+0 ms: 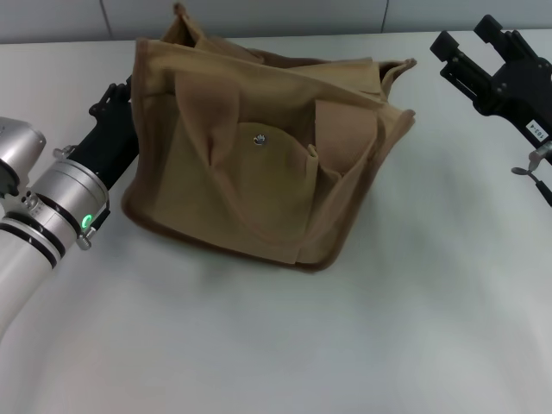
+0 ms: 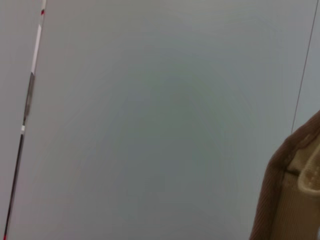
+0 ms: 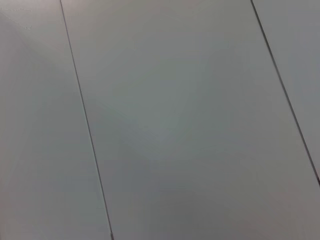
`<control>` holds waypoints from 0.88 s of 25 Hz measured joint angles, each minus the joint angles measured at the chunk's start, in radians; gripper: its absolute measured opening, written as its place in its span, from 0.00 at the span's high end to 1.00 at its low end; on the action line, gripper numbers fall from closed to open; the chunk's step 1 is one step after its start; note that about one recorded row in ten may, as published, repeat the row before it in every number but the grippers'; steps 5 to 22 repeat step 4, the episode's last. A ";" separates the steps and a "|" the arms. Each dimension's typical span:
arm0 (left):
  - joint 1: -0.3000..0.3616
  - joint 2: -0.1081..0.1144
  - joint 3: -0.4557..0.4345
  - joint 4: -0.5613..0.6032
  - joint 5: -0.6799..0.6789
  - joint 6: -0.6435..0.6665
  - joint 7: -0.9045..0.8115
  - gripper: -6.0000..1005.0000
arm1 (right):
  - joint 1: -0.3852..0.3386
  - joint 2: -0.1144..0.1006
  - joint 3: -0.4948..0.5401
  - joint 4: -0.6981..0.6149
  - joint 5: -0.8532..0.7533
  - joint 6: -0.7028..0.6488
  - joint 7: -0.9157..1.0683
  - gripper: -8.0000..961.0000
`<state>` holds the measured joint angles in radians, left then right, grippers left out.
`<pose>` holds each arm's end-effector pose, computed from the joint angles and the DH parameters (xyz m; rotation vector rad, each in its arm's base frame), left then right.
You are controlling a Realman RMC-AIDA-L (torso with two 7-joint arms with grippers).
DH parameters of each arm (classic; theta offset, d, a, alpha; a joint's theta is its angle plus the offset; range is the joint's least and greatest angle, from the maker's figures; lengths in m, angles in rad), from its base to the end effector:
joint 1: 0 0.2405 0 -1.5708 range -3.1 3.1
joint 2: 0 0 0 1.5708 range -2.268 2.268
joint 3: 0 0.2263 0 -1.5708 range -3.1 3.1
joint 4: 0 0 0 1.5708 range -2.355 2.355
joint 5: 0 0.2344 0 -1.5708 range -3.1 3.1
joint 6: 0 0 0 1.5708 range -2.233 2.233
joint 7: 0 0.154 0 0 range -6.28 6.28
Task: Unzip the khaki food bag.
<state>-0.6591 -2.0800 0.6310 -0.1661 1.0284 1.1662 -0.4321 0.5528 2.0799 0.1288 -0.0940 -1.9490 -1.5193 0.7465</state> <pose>-0.2767 0.3556 -0.0636 -1.8991 -0.7009 -0.8418 0.2684 0.3373 -0.0032 -1.9304 0.5621 1.1980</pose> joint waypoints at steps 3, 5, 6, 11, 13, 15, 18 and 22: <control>0.063 0.010 0.020 0.038 0.012 0.083 -0.066 0.15 | -0.017 -0.002 0.001 -0.003 0.001 -0.038 0.026 0.11; 0.063 0.010 0.020 0.038 0.012 0.083 -0.066 0.15 | -0.017 -0.002 0.001 -0.003 0.001 -0.038 0.026 0.11; 0.063 0.010 0.020 0.038 0.012 0.083 -0.066 0.15 | -0.017 -0.002 0.001 -0.003 0.001 -0.038 0.026 0.11; 0.063 0.010 0.020 0.038 0.012 0.083 -0.066 0.15 | -0.017 -0.002 0.001 -0.003 0.001 -0.038 0.026 0.11; 0.063 0.010 0.020 0.038 0.012 0.083 -0.066 0.15 | -0.017 -0.002 0.001 -0.003 0.001 -0.038 0.026 0.11; 0.063 0.010 0.020 0.038 0.012 0.083 -0.066 0.15 | -0.017 -0.002 0.001 -0.003 0.001 -0.038 0.026 0.11; 0.063 0.010 0.020 0.038 0.012 0.083 -0.066 0.15 | -0.017 -0.002 0.001 -0.003 0.001 -0.038 0.026 0.11; 0.063 0.010 0.020 0.038 0.012 0.083 -0.066 0.15 | -0.017 -0.002 0.001 -0.003 0.001 -0.038 0.026 0.11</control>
